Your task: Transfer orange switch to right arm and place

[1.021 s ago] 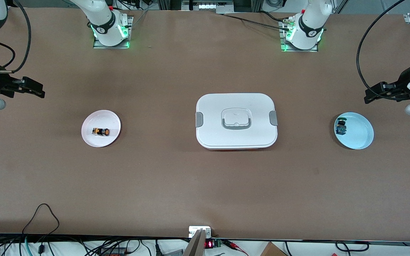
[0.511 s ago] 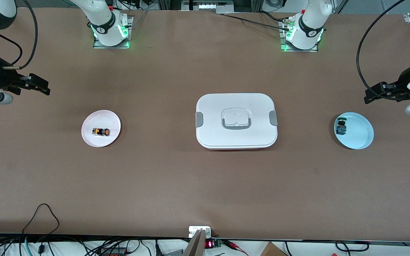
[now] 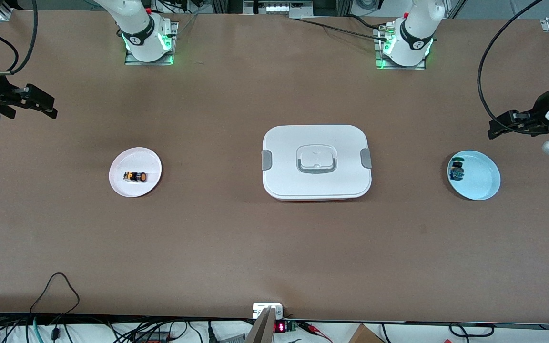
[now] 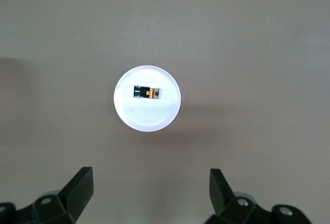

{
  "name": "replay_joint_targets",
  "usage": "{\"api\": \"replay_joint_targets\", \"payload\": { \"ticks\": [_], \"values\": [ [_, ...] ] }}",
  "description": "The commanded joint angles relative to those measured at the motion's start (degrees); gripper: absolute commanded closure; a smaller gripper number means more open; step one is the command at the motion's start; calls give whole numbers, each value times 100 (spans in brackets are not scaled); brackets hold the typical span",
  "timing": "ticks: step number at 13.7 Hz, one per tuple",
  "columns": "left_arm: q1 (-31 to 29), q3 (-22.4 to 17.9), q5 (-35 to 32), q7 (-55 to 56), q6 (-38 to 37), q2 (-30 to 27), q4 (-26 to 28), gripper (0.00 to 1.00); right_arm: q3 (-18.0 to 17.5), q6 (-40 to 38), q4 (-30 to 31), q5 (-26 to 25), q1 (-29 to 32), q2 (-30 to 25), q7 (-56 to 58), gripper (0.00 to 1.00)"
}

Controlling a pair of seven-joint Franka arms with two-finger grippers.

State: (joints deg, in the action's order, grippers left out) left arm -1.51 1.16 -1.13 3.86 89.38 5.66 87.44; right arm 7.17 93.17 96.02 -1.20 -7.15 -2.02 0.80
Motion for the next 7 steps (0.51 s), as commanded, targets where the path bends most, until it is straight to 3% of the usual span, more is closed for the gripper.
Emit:
{"api": "replay_joint_targets", "payload": {
  "ticks": [1,7],
  "values": [
    [-33,-2,-28,-60,-105,75,-175,0,-14,-114,-137,-12,-15,43,-1,0],
    [-33,-11,-19,-60,-105,75,-175,0,-31,-150,-137,-12,-32,52,34,0]
  ]
}}
